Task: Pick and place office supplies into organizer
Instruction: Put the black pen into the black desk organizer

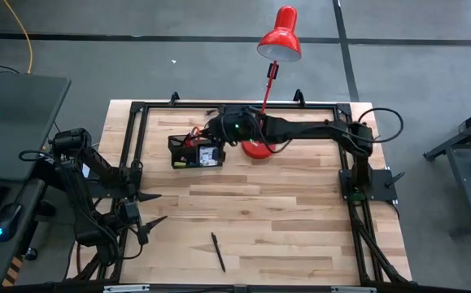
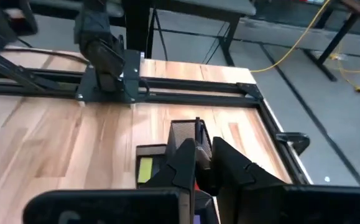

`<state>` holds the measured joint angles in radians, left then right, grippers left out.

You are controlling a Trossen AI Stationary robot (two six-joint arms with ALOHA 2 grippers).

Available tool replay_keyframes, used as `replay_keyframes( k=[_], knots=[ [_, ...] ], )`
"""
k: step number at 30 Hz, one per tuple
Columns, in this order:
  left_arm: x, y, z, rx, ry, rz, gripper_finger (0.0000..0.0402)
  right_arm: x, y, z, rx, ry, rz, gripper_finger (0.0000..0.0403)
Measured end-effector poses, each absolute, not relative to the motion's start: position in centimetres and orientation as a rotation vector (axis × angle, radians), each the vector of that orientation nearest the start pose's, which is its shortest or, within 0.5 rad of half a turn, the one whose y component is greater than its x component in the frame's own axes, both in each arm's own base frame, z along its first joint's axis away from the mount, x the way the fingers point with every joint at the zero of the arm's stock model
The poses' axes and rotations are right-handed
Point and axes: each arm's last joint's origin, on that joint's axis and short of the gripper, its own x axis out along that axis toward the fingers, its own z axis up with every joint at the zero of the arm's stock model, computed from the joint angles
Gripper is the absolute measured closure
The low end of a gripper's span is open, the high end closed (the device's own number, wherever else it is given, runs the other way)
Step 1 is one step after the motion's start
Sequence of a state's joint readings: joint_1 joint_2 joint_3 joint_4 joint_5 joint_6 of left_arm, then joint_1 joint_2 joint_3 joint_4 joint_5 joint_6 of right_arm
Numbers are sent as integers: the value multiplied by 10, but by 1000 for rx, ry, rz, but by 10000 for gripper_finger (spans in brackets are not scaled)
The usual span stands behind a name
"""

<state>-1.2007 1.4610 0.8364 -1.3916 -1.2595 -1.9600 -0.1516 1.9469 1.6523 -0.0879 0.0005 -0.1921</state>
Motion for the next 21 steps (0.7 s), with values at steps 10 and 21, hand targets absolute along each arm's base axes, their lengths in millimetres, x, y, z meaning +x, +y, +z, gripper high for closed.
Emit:
replay_keyframes(
  k=[10, 21],
  knots=[
    [95, -169, 201, 1, 307, 497, 75, 496, -91, 285, -254, 488, -47, 385],
    [95, -170, 200, -8, 343, 505, 76, 534, -97, 266, -412, 637, 31, 385]
  ],
)
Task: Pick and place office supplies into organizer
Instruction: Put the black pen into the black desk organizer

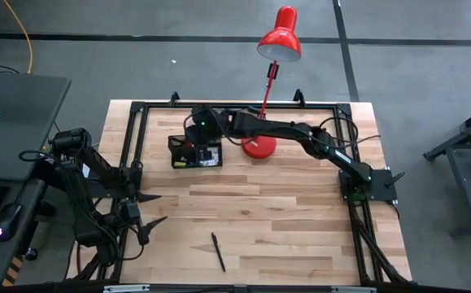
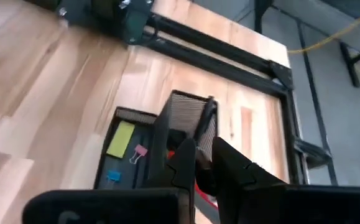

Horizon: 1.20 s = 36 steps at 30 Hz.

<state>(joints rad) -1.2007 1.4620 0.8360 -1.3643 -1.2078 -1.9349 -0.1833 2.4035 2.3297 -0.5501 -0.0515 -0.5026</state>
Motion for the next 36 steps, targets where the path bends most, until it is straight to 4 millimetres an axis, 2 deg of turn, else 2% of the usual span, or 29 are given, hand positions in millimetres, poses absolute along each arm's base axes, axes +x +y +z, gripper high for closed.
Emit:
replay_keyframes(
  k=[8, 14, 19, 25, 30, 36],
  knots=[
    [94, -172, 198, -19, 364, 504, 76, 532, -99, 257, -385, 666, 74, 376],
    [93, -174, 198, -32, 373, 498, 76, 540, -99, 259, -396, 572, 98, 339],
    [91, -175, 198, -35, 374, 487, 76, 543, -98, 246, -390, 602, 108, 311],
    [91, -175, 197, -37, 374, 488, 76, 543, -94, 248, -397, 608, 69, 265],
    [92, -175, 198, -36, 355, 481, 76, 545, -76, 258, -279, 581, 50, 248],
    [93, -178, 195, -18, 334, 475, 76, 532, -36, 250, -176, 804, 138, 254]
  ],
)
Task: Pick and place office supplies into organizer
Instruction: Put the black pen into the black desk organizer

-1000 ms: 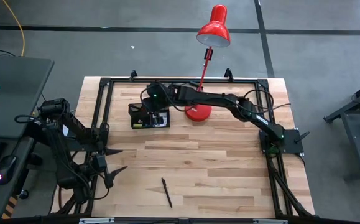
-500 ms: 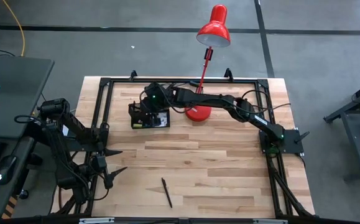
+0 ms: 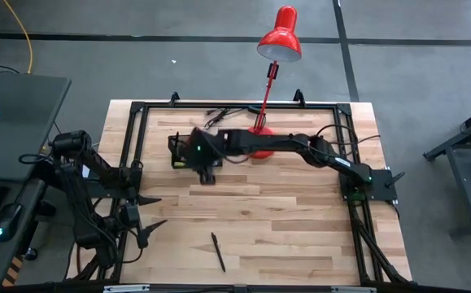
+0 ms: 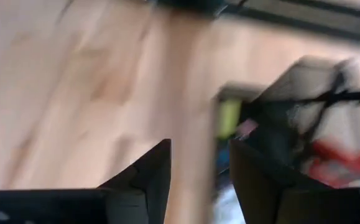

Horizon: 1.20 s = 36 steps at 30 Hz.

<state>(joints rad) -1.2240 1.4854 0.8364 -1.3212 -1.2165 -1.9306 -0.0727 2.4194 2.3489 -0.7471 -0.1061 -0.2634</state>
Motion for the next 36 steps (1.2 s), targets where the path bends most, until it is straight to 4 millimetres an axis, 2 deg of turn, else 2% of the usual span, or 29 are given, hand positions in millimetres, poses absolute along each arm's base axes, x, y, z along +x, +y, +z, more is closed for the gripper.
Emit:
replay_keyframes(
  k=[8, 17, 20, 24, 28, 30, 36],
  knots=[
    [95, -181, 190, -5, 311, 468, 76, 507, 19, 252, 97, 1059, 93, 269],
    [97, -187, 189, -87, 247, 436, 76, 489, 88, 248, 363, 1205, -19, 269],
    [97, -186, 189, -6, 278, 431, 76, 487, 111, 249, 417, 1190, -35, 269],
    [97, -188, 188, -23, 316, 437, 76, 484, 137, 251, 459, 1120, -128, 269],
    [97, -190, 187, -39, 336, 435, 76, 484, 155, 253, 507, 973, -316, 269],
    [97, -189, 186, 8, 379, 434, 76, 482, 164, 254, 535, 903, -398, 269],
    [97, -189, 186, 81, 400, 421, 76, 474, 188, 250, 678, 860, -480, 269]
  ],
)
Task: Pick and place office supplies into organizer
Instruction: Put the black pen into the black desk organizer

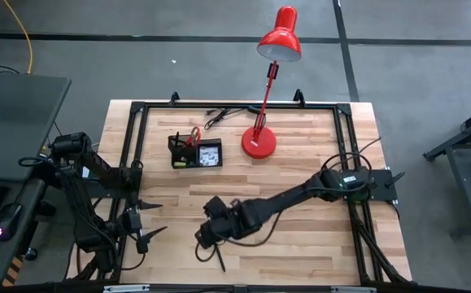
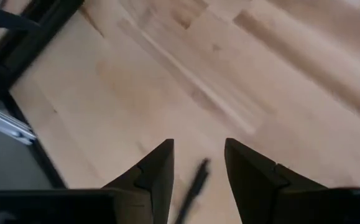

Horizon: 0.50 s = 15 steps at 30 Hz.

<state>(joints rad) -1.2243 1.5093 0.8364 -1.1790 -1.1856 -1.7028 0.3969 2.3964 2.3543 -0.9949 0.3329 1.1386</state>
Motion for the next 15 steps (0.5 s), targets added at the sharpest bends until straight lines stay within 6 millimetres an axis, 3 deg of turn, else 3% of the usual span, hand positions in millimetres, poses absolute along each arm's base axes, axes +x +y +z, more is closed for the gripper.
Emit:
replay_keyframes(
  k=[6, 10, 15],
  knots=[
    [95, -185, 181, 30, 383, 440, 76, 477, 208, 222, 747, 866, -518, 270],
    [91, -173, 167, 49, 397, 465, 76, 482, 215, 198, 740, 889, -526, 270],
    [87, -161, 167, -107, 322, 461, 76, 483, 220, 188, 734, 875, -552, 270]
  ],
)
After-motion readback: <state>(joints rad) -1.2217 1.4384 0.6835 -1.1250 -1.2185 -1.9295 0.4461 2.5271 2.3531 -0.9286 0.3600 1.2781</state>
